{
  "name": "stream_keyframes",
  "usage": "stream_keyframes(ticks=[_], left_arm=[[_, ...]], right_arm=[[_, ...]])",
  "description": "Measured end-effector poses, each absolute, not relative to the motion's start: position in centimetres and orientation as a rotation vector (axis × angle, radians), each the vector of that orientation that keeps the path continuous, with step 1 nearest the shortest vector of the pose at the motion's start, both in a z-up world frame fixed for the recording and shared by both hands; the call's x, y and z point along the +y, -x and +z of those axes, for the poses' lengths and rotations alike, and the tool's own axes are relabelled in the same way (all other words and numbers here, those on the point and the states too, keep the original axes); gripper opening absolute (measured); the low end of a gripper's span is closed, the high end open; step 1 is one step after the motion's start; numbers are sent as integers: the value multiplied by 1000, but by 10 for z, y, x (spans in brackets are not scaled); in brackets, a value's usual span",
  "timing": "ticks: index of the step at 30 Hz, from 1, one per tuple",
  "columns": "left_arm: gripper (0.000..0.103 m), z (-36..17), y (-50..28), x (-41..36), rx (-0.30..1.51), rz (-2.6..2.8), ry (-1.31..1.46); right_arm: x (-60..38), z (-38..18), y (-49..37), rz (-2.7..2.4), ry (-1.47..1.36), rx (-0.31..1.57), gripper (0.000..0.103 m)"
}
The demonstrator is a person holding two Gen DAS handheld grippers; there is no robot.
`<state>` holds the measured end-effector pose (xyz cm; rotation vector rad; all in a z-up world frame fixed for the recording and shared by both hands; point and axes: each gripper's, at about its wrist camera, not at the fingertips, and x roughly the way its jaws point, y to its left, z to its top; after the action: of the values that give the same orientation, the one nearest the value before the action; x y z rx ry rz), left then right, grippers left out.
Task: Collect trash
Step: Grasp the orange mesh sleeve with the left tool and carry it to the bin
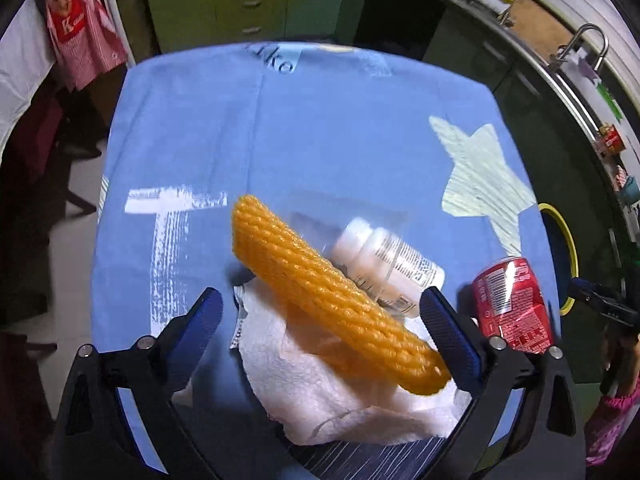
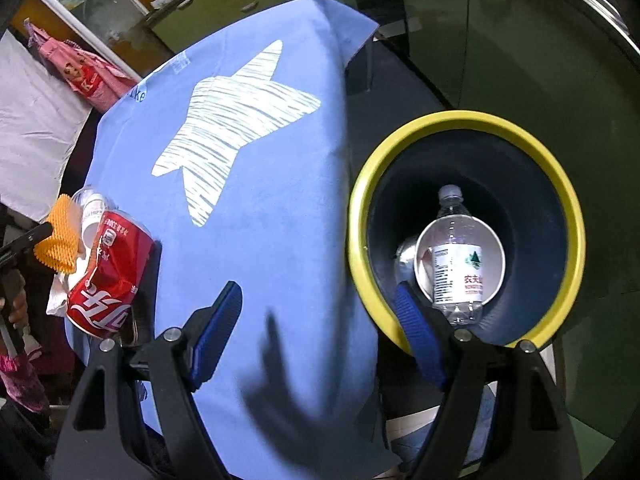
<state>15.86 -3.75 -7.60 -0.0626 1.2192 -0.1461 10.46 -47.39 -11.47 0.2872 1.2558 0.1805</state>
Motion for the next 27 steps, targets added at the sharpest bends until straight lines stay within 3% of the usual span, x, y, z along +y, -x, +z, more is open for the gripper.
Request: stream_keyframes(ticks=[3, 11, 13, 20, 27], left_arm=[[83, -79, -163, -38, 1231, -137, 67], [28, -83, -168, -34, 1238, -177, 71], [22, -81, -167, -33, 1228, -194, 72], [15, -54, -153, -34, 1147, -233, 10], [15, -7, -134, -40, 1019, -242, -75]], right_arm=[[-474, -119, -104, 197, -292, 1257, 74], [-476, -121, -94, 199, -312, 1251, 74], [-476, -117, -91, 196, -314, 1241, 74], [-468, -103, -86, 206, -300, 1216, 74], [-459, -93, -82, 216, -282, 1194, 74]])
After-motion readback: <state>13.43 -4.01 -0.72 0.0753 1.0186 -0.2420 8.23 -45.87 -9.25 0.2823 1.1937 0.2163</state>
